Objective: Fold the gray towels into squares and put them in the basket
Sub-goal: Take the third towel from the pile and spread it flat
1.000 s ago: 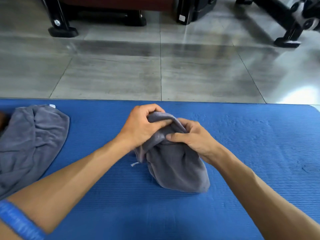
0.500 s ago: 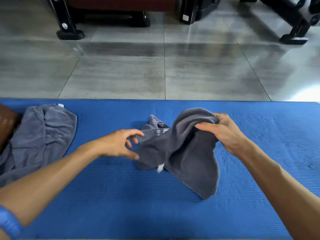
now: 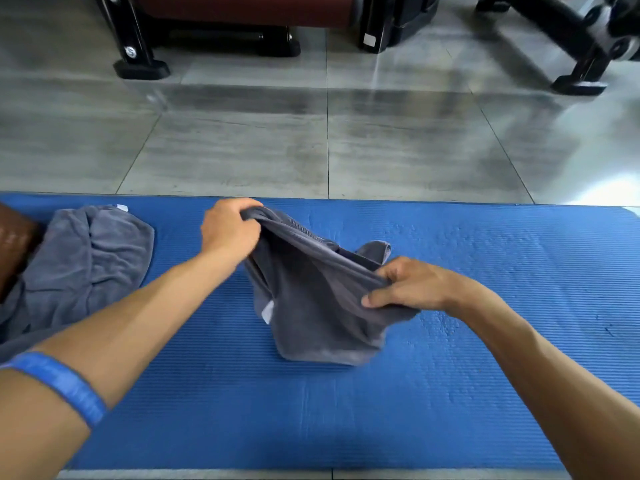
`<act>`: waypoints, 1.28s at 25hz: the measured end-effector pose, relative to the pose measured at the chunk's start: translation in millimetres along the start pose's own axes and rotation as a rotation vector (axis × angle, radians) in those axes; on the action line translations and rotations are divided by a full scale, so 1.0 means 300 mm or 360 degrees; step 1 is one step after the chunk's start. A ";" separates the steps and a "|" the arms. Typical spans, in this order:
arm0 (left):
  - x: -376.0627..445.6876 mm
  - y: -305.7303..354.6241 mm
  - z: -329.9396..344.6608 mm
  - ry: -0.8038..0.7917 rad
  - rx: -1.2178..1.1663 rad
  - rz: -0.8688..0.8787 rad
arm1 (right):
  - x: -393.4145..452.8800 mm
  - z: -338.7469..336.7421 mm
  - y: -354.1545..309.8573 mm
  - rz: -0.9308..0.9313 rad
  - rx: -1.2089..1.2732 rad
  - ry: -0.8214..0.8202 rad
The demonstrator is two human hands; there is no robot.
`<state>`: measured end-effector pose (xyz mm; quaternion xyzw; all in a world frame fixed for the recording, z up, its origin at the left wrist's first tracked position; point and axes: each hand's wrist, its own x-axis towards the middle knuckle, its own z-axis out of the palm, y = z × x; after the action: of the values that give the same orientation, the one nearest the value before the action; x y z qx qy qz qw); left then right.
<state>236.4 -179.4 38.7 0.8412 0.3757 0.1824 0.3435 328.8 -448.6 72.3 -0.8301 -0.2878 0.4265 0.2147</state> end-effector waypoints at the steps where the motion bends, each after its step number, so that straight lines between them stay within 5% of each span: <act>1: 0.025 -0.003 -0.022 0.0162 -0.0146 -0.0251 | -0.002 0.012 -0.010 0.0049 -0.0114 -0.0157; 6: 0.154 -0.040 -0.120 0.0352 -0.1235 -0.0999 | -0.010 0.097 -0.042 0.0113 -0.0059 -0.0670; 10: 0.096 -0.006 -0.098 -0.0337 -0.0984 -0.0786 | -0.030 0.184 -0.049 -0.0192 0.1325 -0.0615; 13: -0.045 0.068 -0.083 -0.0348 -0.1219 -0.0397 | -0.002 0.168 -0.124 -0.0506 0.2085 -0.0136; 15: -0.137 0.098 -0.089 -0.0725 -0.1254 0.0038 | 0.017 0.139 -0.172 -0.0590 0.2100 0.0195; 17: -0.207 0.095 -0.051 -0.1086 -0.0831 0.0260 | 0.024 0.118 -0.206 -0.0625 0.2133 0.0320; 20: -0.257 0.078 0.010 -0.0825 -0.0459 0.0220 | 0.005 0.115 -0.242 -0.0711 0.2142 0.0304; 24: -0.255 0.083 -0.001 -0.0816 -0.0767 0.0197 | 0.002 0.123 -0.254 -0.0626 0.1660 0.0491; 29: -0.176 0.071 0.006 -0.0235 -0.0602 0.0239 | 0.001 0.105 -0.226 -0.0671 0.1516 0.0716; 32: -0.124 0.009 -0.026 -0.0295 -0.0767 0.0128 | 0.010 0.101 -0.201 -0.0512 0.1375 0.1034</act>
<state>209.3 -205.4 44.3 0.7623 0.2547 0.2022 0.5596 287.2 -398.5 90.3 -0.7011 -0.1289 0.1899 0.6751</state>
